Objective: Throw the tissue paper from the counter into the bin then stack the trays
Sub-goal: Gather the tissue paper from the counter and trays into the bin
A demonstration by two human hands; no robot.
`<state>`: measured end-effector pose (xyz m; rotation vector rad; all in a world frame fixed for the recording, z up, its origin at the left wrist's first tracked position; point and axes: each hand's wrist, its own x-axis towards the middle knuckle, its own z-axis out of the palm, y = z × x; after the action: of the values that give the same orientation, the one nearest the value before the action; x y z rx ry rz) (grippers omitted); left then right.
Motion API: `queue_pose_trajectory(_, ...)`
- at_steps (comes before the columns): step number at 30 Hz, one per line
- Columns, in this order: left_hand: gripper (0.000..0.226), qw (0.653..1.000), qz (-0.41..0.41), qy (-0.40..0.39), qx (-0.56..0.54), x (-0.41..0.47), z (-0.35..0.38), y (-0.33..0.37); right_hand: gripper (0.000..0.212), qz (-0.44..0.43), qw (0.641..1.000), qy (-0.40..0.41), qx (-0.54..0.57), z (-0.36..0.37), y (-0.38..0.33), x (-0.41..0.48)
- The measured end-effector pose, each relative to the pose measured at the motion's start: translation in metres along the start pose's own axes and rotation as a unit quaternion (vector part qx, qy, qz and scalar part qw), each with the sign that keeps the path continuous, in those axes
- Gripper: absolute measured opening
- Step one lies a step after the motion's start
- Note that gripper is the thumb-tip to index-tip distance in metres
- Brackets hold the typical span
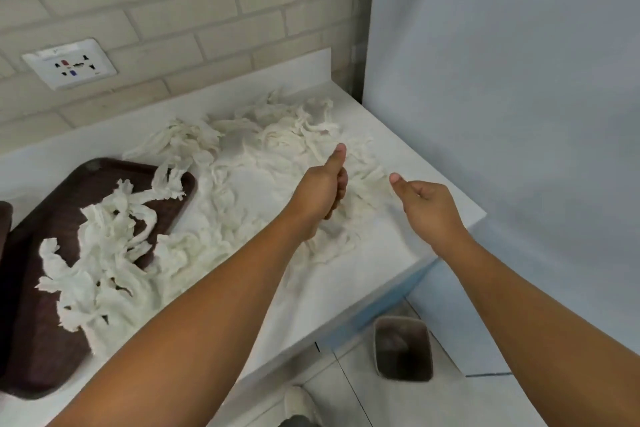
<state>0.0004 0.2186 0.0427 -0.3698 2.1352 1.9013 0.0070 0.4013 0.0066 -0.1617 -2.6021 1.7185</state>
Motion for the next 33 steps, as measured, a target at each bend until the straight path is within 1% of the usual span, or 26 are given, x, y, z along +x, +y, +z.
queue_pose_trajectory(3, 0.063, 0.999, 0.022, 0.022, 0.038, -0.022, 0.053, -0.020, 0.060, 0.021, 0.999, 0.025, -0.032, -0.047, 0.035, -0.030)
queue_pose_trajectory(7, 0.057, 0.996, 0.043, -0.008, 0.072, -0.050, 0.122, -0.062, 0.061, 0.029, 0.997, 0.033, -0.068, -0.096, 0.083, -0.065)
queue_pose_trajectory(13, 0.055, 0.988, 0.048, -0.009, 0.149, -0.056, 0.192, -0.148, 0.063, 0.072, 0.990, 0.021, -0.123, -0.120, 0.159, -0.099)
queue_pose_trajectory(16, 0.051, 0.988, 0.001, -0.027, 0.152, -0.042, 0.214, -0.205, 0.062, 0.104, 0.984, 0.005, -0.148, -0.113, 0.214, -0.107)
queue_pose_trajectory(19, 0.055, 0.983, -0.072, -0.017, 0.166, -0.022, 0.220, -0.260, 0.061, 0.133, 0.976, -0.013, -0.171, -0.099, 0.260, -0.111)
queue_pose_trajectory(21, 0.049, 0.981, -0.116, -0.035, 0.151, 0.000, 0.230, -0.308, 0.058, 0.154, 0.972, -0.027, -0.173, -0.086, 0.304, -0.113)
queue_pose_trajectory(24, 0.026, 0.977, -0.180, -0.059, 0.101, 0.030, 0.243, -0.382, 0.049, 0.217, 0.965, -0.059, -0.137, -0.063, 0.380, -0.116)
queue_pose_trajectory(26, 0.021, 0.968, -0.201, -0.058, 0.141, 0.051, 0.251, -0.431, 0.041, 0.266, 0.958, -0.073, -0.082, -0.044, 0.430, -0.117)
queue_pose_trajectory(28, 0.022, 0.957, -0.219, -0.066, 0.176, 0.068, 0.259, -0.478, 0.029, 0.318, 0.946, -0.064, -0.016, -0.027, 0.476, -0.121)
queue_pose_trajectory(30, 0.033, 0.950, -0.236, -0.079, 0.190, 0.083, 0.266, -0.522, 0.017, 0.360, 0.930, -0.071, 0.006, -0.013, 0.515, -0.128)
queue_pose_trajectory(31, 0.035, 0.947, -0.244, -0.082, 0.190, 0.088, 0.270, -0.539, 0.017, 0.371, 0.925, -0.082, 0.001, -0.008, 0.532, -0.130)
queue_pose_trajectory(32, 0.034, 0.948, -0.251, -0.077, 0.181, 0.095, 0.273, -0.556, 0.021, 0.374, 0.923, -0.094, -0.010, -0.003, 0.549, -0.132)
queue_pose_trajectory(33, 0.028, 0.949, -0.262, -0.067, 0.160, 0.100, 0.277, -0.569, 0.027, 0.372, 0.922, -0.105, -0.027, 0.002, 0.565, -0.135)
